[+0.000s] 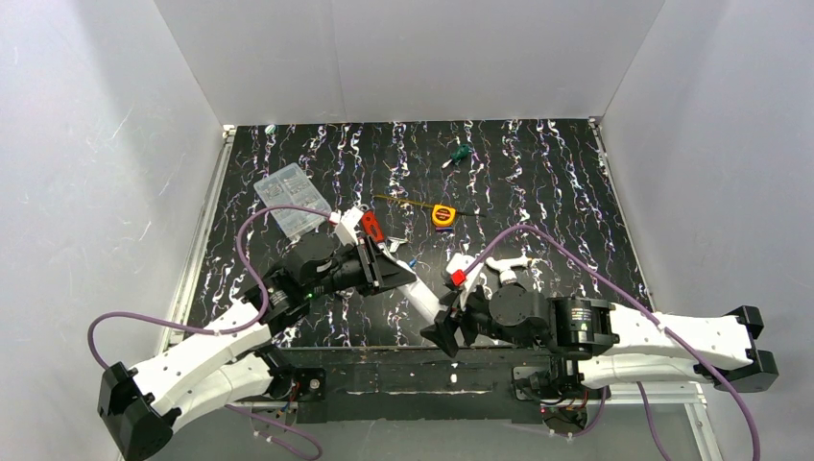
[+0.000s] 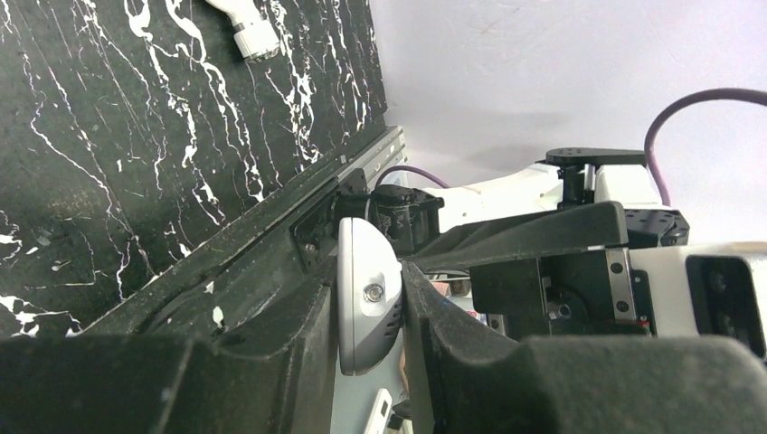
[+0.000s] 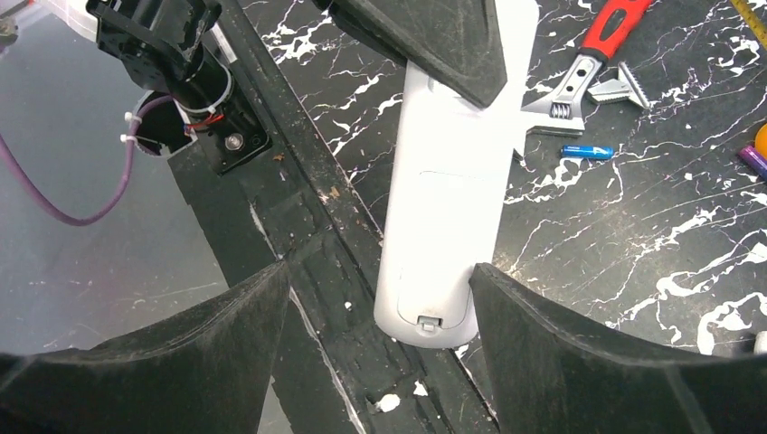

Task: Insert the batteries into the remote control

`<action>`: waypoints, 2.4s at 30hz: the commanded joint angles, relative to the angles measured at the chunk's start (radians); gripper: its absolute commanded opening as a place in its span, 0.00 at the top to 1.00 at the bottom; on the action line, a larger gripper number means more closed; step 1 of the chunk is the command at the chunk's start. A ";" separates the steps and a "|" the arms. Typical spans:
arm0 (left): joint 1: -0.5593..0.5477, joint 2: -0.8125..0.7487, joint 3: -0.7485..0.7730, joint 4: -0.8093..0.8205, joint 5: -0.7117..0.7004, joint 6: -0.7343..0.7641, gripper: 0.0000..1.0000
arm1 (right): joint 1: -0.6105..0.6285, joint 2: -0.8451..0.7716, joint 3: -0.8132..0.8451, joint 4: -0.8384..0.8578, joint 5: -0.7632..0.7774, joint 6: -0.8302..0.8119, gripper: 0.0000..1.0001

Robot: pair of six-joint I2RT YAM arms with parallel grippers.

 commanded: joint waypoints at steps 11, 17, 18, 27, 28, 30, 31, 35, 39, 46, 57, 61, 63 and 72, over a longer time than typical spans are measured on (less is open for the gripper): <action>-0.003 -0.090 -0.014 0.119 0.066 0.054 1.00 | 0.005 -0.041 -0.061 0.093 0.133 0.056 0.19; -0.003 -0.100 -0.028 0.127 0.065 0.043 1.00 | 0.005 -0.030 -0.053 0.109 0.178 0.051 0.24; -0.004 -0.101 -0.032 0.130 0.062 0.040 1.00 | 0.006 -0.028 -0.052 0.114 0.182 0.046 0.24; -0.004 -0.112 -0.034 0.131 0.021 0.021 1.00 | 0.005 0.047 -0.026 0.130 0.156 0.020 0.24; -0.004 -0.113 -0.034 0.134 0.019 0.020 1.00 | 0.005 0.057 -0.024 0.129 0.155 0.020 0.25; -0.003 -0.113 -0.033 0.137 0.017 0.018 1.00 | 0.006 0.068 -0.024 0.129 0.160 0.020 0.26; -0.004 -0.114 -0.032 0.139 0.017 0.015 1.00 | 0.005 0.071 -0.024 0.128 0.163 0.020 0.27; -0.004 -0.116 -0.029 0.143 0.016 0.011 1.00 | 0.006 0.068 -0.030 0.128 0.171 0.023 0.30; -0.003 -0.118 -0.035 0.148 0.016 0.003 1.00 | 0.005 0.055 -0.042 0.138 0.169 0.024 0.39; -0.003 -0.109 -0.042 0.164 0.008 -0.018 0.97 | 0.005 0.039 -0.053 0.159 0.134 0.014 0.55; -0.003 -0.094 -0.046 0.163 0.013 -0.031 0.48 | 0.005 0.043 -0.044 0.198 0.098 -0.005 0.95; -0.004 -0.088 -0.050 0.169 0.012 -0.037 0.46 | 0.005 0.050 -0.034 0.218 0.109 -0.022 0.97; -0.004 -0.091 -0.053 0.172 0.009 -0.039 0.46 | 0.005 0.059 -0.024 0.219 0.118 -0.026 0.97; -0.003 -0.142 -0.030 0.033 -0.058 0.010 0.48 | 0.005 0.134 0.035 0.205 0.174 0.009 0.99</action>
